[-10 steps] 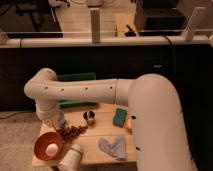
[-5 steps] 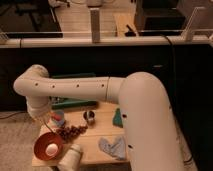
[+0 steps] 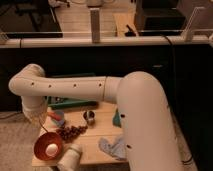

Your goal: Place fork in red bowl

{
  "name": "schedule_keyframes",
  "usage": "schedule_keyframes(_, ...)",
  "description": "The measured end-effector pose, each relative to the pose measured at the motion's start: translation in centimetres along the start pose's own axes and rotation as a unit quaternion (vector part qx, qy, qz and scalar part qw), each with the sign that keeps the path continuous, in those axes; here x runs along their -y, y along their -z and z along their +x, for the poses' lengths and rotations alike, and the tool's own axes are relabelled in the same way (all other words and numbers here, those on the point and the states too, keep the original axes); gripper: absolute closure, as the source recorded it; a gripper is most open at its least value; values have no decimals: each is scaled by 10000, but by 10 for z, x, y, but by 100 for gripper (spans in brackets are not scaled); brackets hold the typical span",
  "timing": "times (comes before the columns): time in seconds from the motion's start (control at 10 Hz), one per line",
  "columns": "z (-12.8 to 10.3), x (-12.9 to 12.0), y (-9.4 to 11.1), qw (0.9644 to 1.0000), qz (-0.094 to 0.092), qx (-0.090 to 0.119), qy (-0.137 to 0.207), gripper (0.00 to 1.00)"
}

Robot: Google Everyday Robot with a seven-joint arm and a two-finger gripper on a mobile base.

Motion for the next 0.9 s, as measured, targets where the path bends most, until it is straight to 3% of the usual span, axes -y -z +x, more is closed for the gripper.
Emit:
schedule_keyframes(0.4,-9,3,-10,9999,150,28,-67,100)
schedule_keyframes(0.9,-35,-31,-58,9978,621,105,-220,98)
